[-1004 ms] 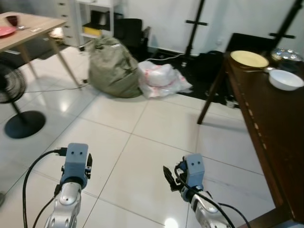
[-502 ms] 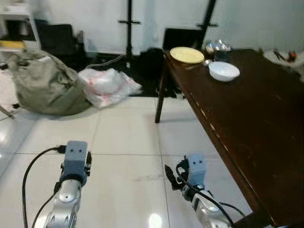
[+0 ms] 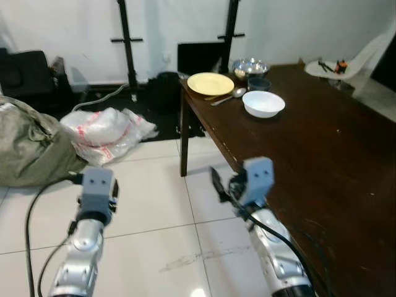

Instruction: Setting the table

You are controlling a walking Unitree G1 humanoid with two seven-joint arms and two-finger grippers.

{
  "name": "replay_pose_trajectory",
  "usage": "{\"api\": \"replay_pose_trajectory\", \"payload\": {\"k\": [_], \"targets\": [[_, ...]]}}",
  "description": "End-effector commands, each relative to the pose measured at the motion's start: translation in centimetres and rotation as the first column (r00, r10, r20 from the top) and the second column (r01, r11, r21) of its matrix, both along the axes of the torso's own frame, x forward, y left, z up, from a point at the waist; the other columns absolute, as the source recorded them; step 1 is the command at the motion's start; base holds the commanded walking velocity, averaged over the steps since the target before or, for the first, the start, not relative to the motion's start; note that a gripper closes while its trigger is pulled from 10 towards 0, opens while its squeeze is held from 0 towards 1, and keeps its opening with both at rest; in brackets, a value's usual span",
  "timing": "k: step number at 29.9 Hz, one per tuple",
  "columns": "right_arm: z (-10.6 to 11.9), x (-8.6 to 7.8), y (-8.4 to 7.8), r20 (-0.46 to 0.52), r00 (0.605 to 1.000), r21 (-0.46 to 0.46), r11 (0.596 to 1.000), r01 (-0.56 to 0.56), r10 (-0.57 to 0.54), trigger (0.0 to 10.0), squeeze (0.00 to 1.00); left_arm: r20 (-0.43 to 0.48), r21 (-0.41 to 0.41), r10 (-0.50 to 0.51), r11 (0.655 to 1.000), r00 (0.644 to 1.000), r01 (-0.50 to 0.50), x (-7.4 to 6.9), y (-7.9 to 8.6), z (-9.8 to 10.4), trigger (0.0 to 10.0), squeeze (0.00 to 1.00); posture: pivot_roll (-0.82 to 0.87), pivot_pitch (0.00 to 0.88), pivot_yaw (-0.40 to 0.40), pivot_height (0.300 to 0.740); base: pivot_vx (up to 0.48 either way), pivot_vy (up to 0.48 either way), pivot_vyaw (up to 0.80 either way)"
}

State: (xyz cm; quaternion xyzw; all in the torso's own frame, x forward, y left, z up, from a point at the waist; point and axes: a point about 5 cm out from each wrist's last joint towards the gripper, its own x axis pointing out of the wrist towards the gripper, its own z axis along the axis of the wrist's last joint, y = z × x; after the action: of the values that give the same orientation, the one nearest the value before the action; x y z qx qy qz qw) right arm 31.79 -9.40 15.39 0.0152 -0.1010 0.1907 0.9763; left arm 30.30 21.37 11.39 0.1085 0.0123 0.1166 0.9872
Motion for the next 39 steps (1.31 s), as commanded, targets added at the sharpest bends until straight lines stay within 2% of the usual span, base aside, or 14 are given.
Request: {"api": "replay_pose_trajectory", "payload": {"k": [1, 9, 13, 15, 16, 17, 25, 26, 30, 35, 39], "targets": [[0.4, 0.1, -0.4, 0.0, 1.0, 0.016, 1.0, 0.013, -0.013, 10.0, 0.0, 0.006, -0.007, -0.01, 1.0, 1.0, 0.011, 0.1, -0.5, 0.3, 10.0, 0.07, -0.04, 0.0, 0.06, 0.74, 0.48, 0.0, 0.0], [1.6, 0.1, -0.5, 0.0, 0.999, 0.03, 0.999, 0.044, -0.044, 10.0, 0.0, 0.032, 0.011, -0.027, 1.0, 0.999, 0.027, 0.3, -0.6, 1.1, 10.0, 0.07, -0.03, 0.0, 0.059, 0.74, 0.48, 0.0, 0.0], [1.8, 0.4, -1.1, -0.025, 0.996, 0.043, 0.995, 0.089, -0.088, 10.0, 0.0, 0.046, 0.029, -0.057, 0.998, 0.997, 0.056, 0.4, -0.9, 1.5, 10.0, 0.07, -0.04, 0.0, 0.06, 0.74, 0.48, 0.0, 0.0], [1.6, 0.8, -2.1, -0.047, 0.986, 0.017, 0.987, 0.162, -0.161, 10.0, 0.0, 0.061, 0.045, -0.121, 0.992, 0.991, 0.118, 0.7, -1.6, 2.1, 10.0, 0.06, -0.04, 0.0, 0.062, 0.74, 0.48, 0.0, 0.0], [1.6, 0.8, -2.1, -0.047, 0.986, 0.017, 0.987, 0.162, -0.161, 10.0, 0.0, 0.061, 0.045, -0.121, 0.992, 0.991, 0.118, 0.7, -1.6, 2.1, 10.0, 0.06, -0.04, 0.0, 0.062, 0.74, 0.48, 0.0, 0.0], [1.5, 1.0, -2.9, -0.063, 0.975, 0.0, 0.977, 0.214, -0.214, 10.0, 0.0, 0.069, 0.05, -0.172, 0.984, 0.983, 0.169, 0.8, -2.2, 2.5, 10.0, 0.06, -0.04, 0.0, 0.061, 0.74, 0.48, 0.0, 0.0], [0.2, 1.3, -5.5, -0.15, 0.914, -0.033, 0.926, 0.376, -0.377, 10.0, 0.0, 0.071, 0.06, -0.308, 0.951, 0.949, 0.304, 0.7, -3.8, 3.1, 10.0, 0.06, -0.04, 0.0, 0.063, 0.74, 0.48, 0.0, 0.0], [-0.1, 1.3, -6.1, -0.172, 0.898, -0.032, 0.913, 0.406, -0.405, 10.0, 0.0, 0.061, 0.054, -0.353, 0.935, 0.934, 0.35, 0.7, -4.3, 3.1, 10.0, 0.06, -0.04, 0.0, 0.065, 0.74, 0.48, 0.0, -0.8], [-0.3, 1.2, -6.7, -0.189, 0.888, -0.016, 0.905, 0.425, -0.42, 10.0, 0.0, 0.049, 0.044, -0.409, 0.912, 0.911, 0.407, 0.6, -4.8, 3.1, 10.0, 0.05, -0.04, 0.0, 0.067, 0.74, 0.48, 0.0, -0.8], [-0.4, 1.1, -7.0, -0.196, 0.882, -0.017, 0.9, 0.435, -0.429, 10.0, 0.0, 0.042, 0.032, -0.452, 0.892, 0.891, 0.451, 0.5, -5.1, 3.2, 10.0, 0.06, -0.05, 0.0, 0.072, 0.74, 0.48, 0.0, 0.0], [-0.4, 1.1, -7.1, -0.2, 0.876, -0.025, 0.896, 0.443, -0.438, 10.0, 0.0, 0.041, 0.016, -0.51, 0.86, 0.859, 0.51, 0.3, -5.5, 3.7, 10.0, 0.05, -0.05, 0.0, 0.073, 0.74, 0.48, 0.0, -0.8]]}}
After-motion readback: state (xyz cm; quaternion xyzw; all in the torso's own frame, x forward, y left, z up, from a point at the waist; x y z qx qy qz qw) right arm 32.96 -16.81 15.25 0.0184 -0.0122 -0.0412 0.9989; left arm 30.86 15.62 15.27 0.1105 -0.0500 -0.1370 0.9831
